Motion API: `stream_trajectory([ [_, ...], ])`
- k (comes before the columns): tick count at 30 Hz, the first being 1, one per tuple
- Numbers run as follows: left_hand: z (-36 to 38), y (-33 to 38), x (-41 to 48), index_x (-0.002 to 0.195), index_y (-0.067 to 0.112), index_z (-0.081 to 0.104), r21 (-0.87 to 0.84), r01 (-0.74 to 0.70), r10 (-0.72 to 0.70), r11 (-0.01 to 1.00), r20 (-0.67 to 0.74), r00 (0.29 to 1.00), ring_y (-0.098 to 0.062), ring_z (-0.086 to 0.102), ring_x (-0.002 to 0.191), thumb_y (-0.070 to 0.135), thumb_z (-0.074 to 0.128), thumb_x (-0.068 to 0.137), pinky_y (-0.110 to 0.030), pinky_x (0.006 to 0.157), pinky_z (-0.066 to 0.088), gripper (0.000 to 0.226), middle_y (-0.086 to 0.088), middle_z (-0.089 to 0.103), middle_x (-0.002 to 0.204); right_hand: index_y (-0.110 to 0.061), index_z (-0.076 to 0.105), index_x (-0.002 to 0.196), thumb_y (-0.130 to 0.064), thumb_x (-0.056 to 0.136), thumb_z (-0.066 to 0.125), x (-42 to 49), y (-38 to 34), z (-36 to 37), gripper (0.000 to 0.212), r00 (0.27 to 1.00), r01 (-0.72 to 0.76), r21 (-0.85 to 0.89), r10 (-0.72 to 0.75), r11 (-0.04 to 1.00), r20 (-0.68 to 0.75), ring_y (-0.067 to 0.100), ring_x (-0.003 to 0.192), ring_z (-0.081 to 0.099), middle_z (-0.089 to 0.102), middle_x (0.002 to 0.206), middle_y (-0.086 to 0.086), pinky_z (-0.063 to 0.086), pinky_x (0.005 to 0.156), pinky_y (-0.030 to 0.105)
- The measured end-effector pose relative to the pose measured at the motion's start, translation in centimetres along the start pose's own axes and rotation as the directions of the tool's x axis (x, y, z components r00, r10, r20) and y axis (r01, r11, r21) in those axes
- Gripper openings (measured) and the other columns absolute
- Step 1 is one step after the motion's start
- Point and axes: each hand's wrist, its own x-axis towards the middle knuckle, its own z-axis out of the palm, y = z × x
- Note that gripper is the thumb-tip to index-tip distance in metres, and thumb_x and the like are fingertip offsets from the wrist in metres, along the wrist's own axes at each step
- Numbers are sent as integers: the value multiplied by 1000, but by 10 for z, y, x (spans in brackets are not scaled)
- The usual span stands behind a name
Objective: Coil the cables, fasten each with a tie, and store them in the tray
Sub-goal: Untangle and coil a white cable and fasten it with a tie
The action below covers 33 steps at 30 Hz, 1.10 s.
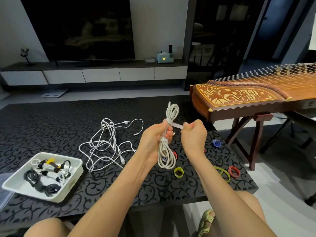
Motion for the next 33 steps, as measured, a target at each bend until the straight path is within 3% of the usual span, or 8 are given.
stream_trajectory([
  [7,-4,6,-1,87,1,53,-29,25,-25,999,-30,999,-2,43,43,7,42,97,-10,44,38,16,-2,50,60,0,54,79,-16,95,53,-30,-12,-29,22,989,143,55,-145,988,26,14,61,46,52,69,3,33,54,20],
  [11,-3,4,-1,77,-1,55,313,-175,232,933,-157,960,-11,48,49,1,57,89,-17,47,42,12,-8,53,61,-3,53,78,-16,94,54,-50,-32,-28,20,960,263,28,-265,964,89,17,67,49,55,72,3,36,62,32],
  [15,3,3,-6,71,7,56,634,-377,547,675,-86,833,-7,54,48,0,65,85,-18,48,44,18,1,60,52,-5,55,74,-18,93,54,-52,-45,-22,23,960,246,64,-252,967,120,7,61,44,53,70,0,32,54,20],
  [17,1,2,-8,66,8,52,803,-456,677,383,92,731,-5,45,51,1,66,84,-18,50,37,23,2,54,53,-4,59,71,-15,90,56,-47,-49,-23,23,969,199,104,-212,974,127,6,61,46,56,70,1,35,56,13],
  [20,-6,-1,-12,68,1,52,853,-521,674,-12,392,626,-12,37,54,-4,61,84,-23,52,31,19,-6,49,58,-11,62,54,-12,91,56,-38,-53,-27,37,973,70,252,-122,965,197,16,61,50,60,63,8,44,69,28],
  [24,-12,-2,-17,65,4,48,790,-571,593,-223,575,564,-8,30,57,-7,58,74,-15,54,24,17,4,39,60,3,64,60,-7,89,57,-36,-58,-28,32,965,-132,397,27,908,261,9,46,53,62,51,6,44,54,25],
  [29,-19,1,-21,62,3,52,818,-563,579,-116,516,631,-7,37,54,1,59,72,-15,51,25,12,15,38,54,2,65,66,-14,93,55,-44,-52,-36,33,927,-154,403,-8,902,374,13,48,63,68,57,8,51,46,20],
  [33,-20,2,-26,62,10,61,739,-427,464,522,174,869,-5,52,48,2,66,84,-17,48,40,24,5,60,54,-8,64,74,-29,98,48,-23,-20,-63,36,991,-79,475,17,877,133,7,47,55,69,64,7,42,42,16],
])
